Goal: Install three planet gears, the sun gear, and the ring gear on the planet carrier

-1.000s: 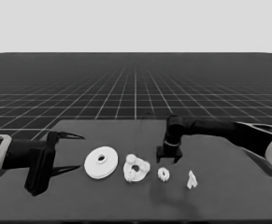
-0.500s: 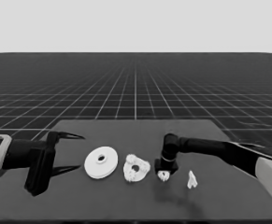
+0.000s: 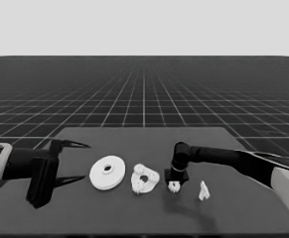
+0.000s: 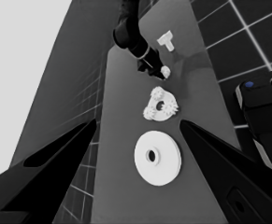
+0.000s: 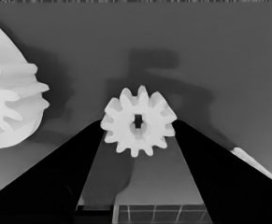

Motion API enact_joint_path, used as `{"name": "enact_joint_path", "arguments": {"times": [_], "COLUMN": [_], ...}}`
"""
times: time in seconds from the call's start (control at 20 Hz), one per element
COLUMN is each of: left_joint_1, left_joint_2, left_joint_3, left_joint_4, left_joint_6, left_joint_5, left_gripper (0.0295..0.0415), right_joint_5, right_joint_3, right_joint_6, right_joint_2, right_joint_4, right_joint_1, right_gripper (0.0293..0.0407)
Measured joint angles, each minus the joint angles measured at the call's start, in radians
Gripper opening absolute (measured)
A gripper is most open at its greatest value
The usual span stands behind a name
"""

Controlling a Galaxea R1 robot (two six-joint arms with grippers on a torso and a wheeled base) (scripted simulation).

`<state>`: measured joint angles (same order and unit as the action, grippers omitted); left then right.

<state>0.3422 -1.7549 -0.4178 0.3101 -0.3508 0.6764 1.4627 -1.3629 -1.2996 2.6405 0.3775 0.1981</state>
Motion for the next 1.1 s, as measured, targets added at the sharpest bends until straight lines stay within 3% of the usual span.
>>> {"name": "enact_joint_path", "arguments": {"times": [0.1, 0.2, 0.35, 0.6, 0.75, 1.1], "left_joint_1": [0.0, 0.0, 0.0, 0.0, 0.0, 0.0], "left_joint_2": [0.0, 0.0, 0.0, 0.0, 0.0, 0.0], "left_joint_3": [0.0, 0.0, 0.0, 0.0, 0.0, 0.0], "left_joint_4": [0.0, 0.0, 0.0, 0.0, 0.0, 0.0], "left_joint_6": [0.0, 0.0, 0.0, 0.0, 0.0, 0.0], "left_joint_5": [0.0, 0.0, 0.0, 0.0, 0.0, 0.0], "left_gripper": [0.0385, 0.0385, 0.0385, 0.0385, 0.0385, 0.0385], "right_joint_5": [0.0, 0.057, 0.071, 0.074, 0.083, 0.077], "right_joint_3": [0.0, 0.105, 0.124, 0.126, -0.191, -0.333], "right_joint_6": [0.0, -0.057, -0.069, -0.07, -0.115, -0.074], "right_joint_2": [0.0, -0.032, -0.037, -0.038, 0.322, 0.426], "right_joint_4": [0.0, -0.124, -0.187, -0.203, -0.214, -0.218], "right_joint_1": [0.0, -0.129, -0.199, -0.214, -0.226, -0.227], "right_gripper": [0.031, 0.031, 0.031, 0.031, 0.031, 0.031]}}
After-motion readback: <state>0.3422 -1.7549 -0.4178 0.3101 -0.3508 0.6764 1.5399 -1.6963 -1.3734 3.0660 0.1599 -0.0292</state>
